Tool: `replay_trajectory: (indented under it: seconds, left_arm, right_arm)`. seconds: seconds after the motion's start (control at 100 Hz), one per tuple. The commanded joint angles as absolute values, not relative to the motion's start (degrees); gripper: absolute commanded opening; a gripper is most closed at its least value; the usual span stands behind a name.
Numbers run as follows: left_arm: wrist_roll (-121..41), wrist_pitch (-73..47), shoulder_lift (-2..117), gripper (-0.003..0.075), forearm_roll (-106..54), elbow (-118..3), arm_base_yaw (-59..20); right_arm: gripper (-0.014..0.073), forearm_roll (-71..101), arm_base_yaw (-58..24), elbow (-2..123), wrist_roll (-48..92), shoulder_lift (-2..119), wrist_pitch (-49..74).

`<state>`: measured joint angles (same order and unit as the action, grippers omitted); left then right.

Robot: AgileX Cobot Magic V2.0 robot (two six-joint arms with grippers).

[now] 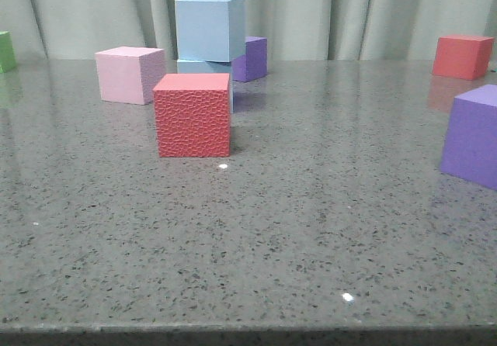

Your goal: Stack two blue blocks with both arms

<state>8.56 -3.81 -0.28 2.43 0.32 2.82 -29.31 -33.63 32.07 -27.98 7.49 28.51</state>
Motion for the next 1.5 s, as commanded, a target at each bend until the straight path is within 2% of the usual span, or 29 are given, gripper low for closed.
replay_trajectory:
  seconds: [0.0,1.17,1.31,1.49]
  left_arm:
    - [8.5,1.35,-2.25,-0.0019,1.79,0.38,2.97]
    - [8.5,1.35,-2.25,-0.0019,1.79,0.38,2.97]
    - [8.5,1.35,-2.25,-0.0019,1.79,0.38,2.97]
    - [8.5,1.35,-2.25,-0.0019,1.79,0.38,2.97]
  right_arm:
    - [-0.0112,-30.6,-33.55,33.3,-27.92,8.24,24.42]
    - [-0.0112,-31.95,-33.12,33.22,-27.87,8.24,23.9]
    - [-0.0112,-26.85,-29.63,31.62,-24.31,8.24,20.53]
    - [-0.0112,-15.58,-19.84,24.73,-18.02,8.18,9.86]
